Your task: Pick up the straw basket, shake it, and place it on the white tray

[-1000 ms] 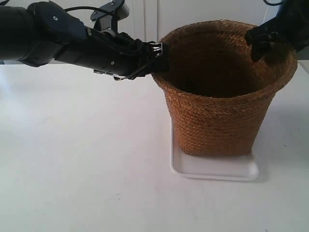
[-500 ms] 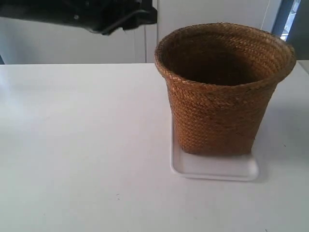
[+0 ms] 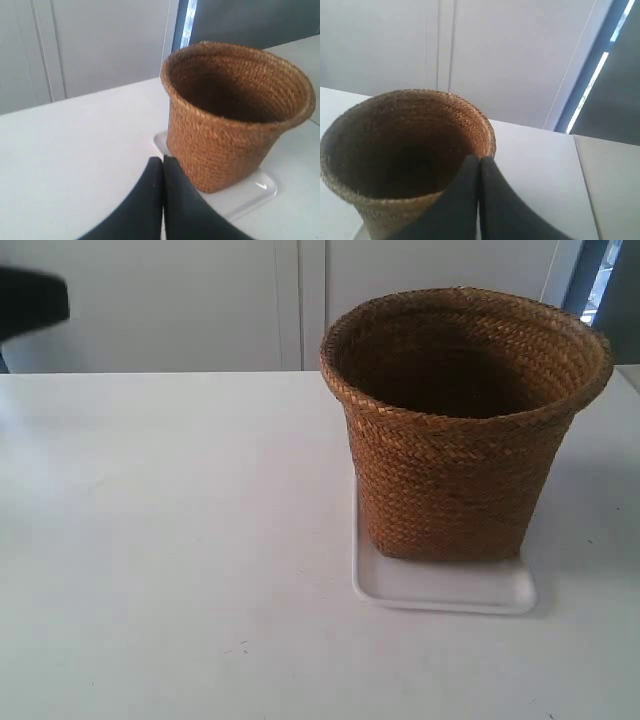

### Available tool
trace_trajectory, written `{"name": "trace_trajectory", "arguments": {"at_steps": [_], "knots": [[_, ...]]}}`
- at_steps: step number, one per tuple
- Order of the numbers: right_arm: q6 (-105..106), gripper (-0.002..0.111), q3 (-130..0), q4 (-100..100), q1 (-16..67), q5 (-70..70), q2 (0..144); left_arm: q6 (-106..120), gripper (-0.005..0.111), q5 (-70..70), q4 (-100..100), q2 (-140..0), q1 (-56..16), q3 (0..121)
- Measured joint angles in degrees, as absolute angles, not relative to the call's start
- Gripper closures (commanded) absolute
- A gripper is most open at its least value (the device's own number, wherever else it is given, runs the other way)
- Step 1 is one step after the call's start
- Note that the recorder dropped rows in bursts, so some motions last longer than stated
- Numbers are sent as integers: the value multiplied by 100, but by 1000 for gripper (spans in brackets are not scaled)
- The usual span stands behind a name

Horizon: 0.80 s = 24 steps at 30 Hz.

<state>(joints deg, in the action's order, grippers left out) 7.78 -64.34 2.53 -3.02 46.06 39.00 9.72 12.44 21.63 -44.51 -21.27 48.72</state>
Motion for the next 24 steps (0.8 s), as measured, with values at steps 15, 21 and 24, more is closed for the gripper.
{"name": "trace_trajectory", "arguments": {"at_steps": [15,21,24], "knots": [[817,108,-4842,157,-302,6046,1594,852,106,1175,2163,-3906,-2117,4101],[817,108,-4842,157,-302,6083,1552,852,106,1175,2163,-3906,-2117,4101],[817,108,-4842,157,-302,6093,1552,916,106,1175,2163,-3906,-2117,4101]]}}
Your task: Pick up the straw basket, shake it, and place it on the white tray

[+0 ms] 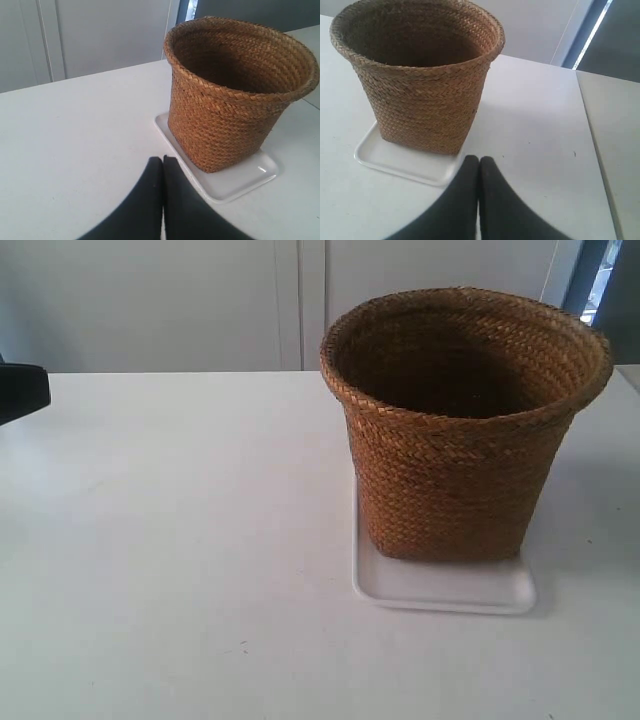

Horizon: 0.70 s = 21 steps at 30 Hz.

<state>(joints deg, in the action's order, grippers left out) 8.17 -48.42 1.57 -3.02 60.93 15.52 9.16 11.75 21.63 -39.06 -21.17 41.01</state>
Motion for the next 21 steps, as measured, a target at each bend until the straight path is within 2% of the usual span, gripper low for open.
{"name": "trace_trajectory", "arguments": {"at_steps": [7,12,21], "knots": [[817,108,-4842,153,-302,6093,1543,1123,106,1024,2147,-3878,-2081,4101],[817,108,-4842,153,-302,6093,1543,1220,106,949,2147,-3521,-1762,3928],[817,108,-4842,153,-302,6093,1543,1701,106,422,2137,-2536,-596,1857]]}}
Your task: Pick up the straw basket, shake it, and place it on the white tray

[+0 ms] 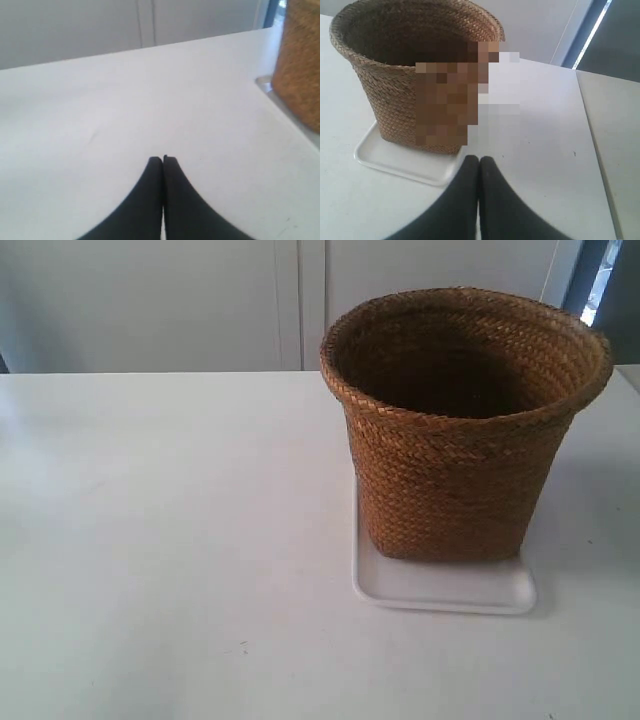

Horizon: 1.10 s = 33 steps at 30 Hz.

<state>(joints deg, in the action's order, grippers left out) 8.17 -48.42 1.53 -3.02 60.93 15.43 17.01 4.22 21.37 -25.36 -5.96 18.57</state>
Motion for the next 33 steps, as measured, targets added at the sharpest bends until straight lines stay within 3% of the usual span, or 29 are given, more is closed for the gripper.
{"name": "trace_trajectory", "arguments": {"at_steps": [10,33], "knots": [[839,108,-4842,153,-302,6104,1543,1724,106,0,2187,-172,226,129],[839,108,-4842,153,-302,6192,1497,1572,106,418,2265,-31,312,26]]}}
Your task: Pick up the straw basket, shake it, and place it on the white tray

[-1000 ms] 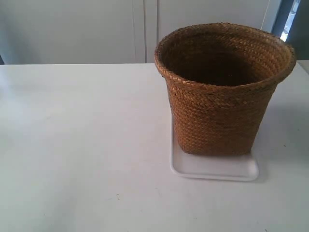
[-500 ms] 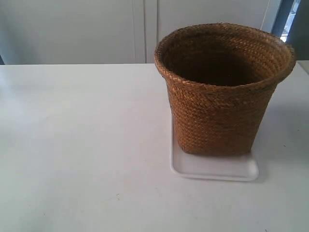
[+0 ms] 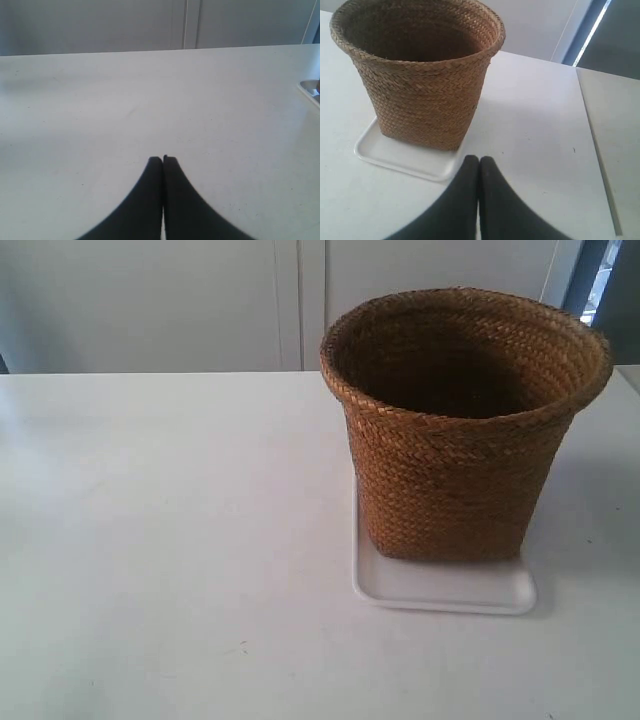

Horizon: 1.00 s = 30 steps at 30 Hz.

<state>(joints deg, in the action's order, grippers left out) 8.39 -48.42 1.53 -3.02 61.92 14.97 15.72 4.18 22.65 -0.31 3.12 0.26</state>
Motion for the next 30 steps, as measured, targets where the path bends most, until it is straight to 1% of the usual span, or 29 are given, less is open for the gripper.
{"name": "trace_trajectory", "arguments": {"at_steps": [25,27,28,29,30], "knots": [[852,108,-4808,72,-302,6169,1497,1572,106,431,2265,-31,312,26],[863,108,-4577,-103,-302,5618,1507,1572,106,431,2265,-31,312,26],[863,108,-4179,-224,-302,4639,1518,1572,106,431,2265,-31,312,26],[863,108,-3879,-250,-302,3992,1518,1572,106,431,2265,-31,312,26],[863,108,-3174,-278,-302,2745,1539,1572,106,431,2265,-31,312,26]]}}
